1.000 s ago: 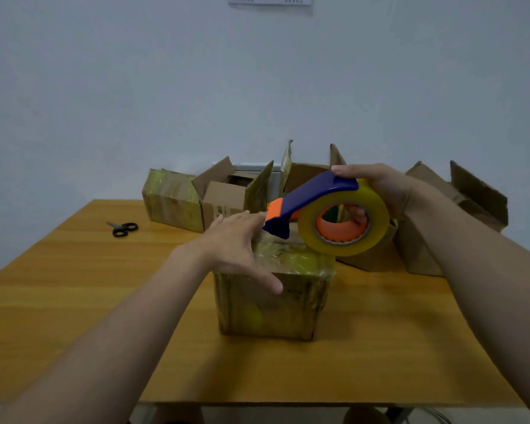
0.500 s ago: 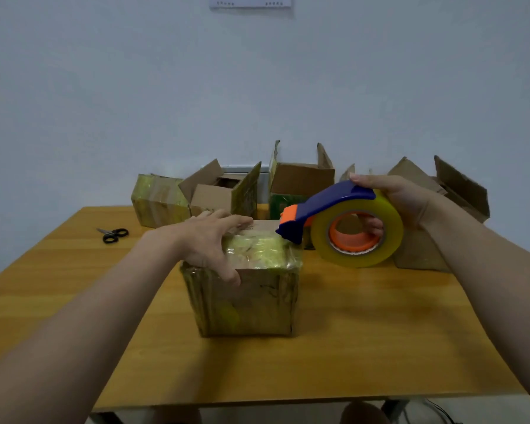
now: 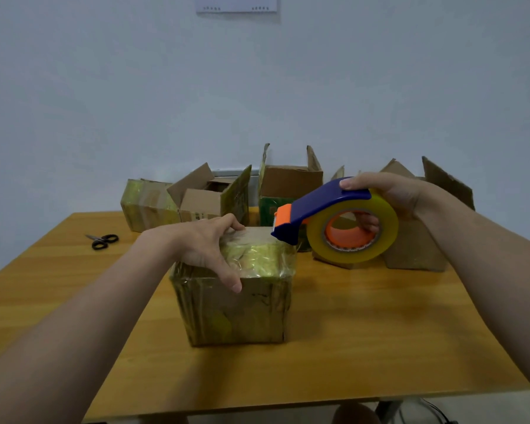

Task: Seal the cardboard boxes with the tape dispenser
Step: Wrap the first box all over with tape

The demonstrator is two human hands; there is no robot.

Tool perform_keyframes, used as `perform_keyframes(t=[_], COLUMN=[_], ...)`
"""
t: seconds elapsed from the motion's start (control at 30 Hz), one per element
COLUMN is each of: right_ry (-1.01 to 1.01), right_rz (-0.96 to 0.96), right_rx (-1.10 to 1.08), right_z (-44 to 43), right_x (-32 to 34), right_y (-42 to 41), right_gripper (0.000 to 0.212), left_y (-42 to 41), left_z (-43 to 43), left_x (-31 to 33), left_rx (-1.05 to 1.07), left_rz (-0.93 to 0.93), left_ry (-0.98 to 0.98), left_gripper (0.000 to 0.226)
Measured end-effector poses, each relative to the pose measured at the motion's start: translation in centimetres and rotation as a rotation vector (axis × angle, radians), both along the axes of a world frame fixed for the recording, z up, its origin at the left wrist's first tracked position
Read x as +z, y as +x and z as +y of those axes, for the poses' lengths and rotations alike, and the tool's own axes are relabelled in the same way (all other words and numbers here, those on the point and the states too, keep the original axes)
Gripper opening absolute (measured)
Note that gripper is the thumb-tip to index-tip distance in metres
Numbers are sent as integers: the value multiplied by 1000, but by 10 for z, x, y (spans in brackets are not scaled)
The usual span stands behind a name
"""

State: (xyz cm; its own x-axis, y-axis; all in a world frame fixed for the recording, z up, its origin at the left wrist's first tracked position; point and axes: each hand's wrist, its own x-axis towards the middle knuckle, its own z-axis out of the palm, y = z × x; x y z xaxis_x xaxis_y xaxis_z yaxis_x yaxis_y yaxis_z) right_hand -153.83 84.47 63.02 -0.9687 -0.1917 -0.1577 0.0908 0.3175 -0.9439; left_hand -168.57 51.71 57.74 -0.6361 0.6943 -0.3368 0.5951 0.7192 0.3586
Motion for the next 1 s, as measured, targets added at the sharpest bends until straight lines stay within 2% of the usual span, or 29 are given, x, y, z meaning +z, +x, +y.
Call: perform_keyframes(t=[0.17, 0.27, 0.33, 0.4, 0.57, 0.63, 0.7, 0.8, 1.0], right_ry=[-52, -104, -131, -151, -143, -176, -170, -147, -206], right_rz=[-72, -86, -82, -78, -60, -62, -104, -186, -209], right_rx=[-36, -14, 2, 6, 8, -70, -47, 36, -43], right_z=[6, 10, 11, 9, 5, 6, 7, 14, 24], right_x=[-33, -50, -55, -56, -58, -61, -57, -44, -53], right_y=[-2, -2, -1, -3, -4, -2, 3, 13, 20], right_gripper=[44, 57, 59, 57, 60, 68, 70, 67, 74], left_y=[1, 4, 12, 24, 34, 30, 30, 34, 35], left_z=[1, 6, 20, 41, 60, 56, 53, 52, 52], left_x=[1, 5, 5, -2, -29, -32, -31, -29, -26], left_rx=[-6, 0, -27, -112, -166, -172, -185, -208, -227], left_rz=[-12, -9, 115, 216, 304, 323, 335, 342, 333], left_ry=[-3, -78, -97, -32, 156, 144, 104, 71, 42], left_gripper=[123, 125, 133, 142, 124, 129, 134, 132, 130])
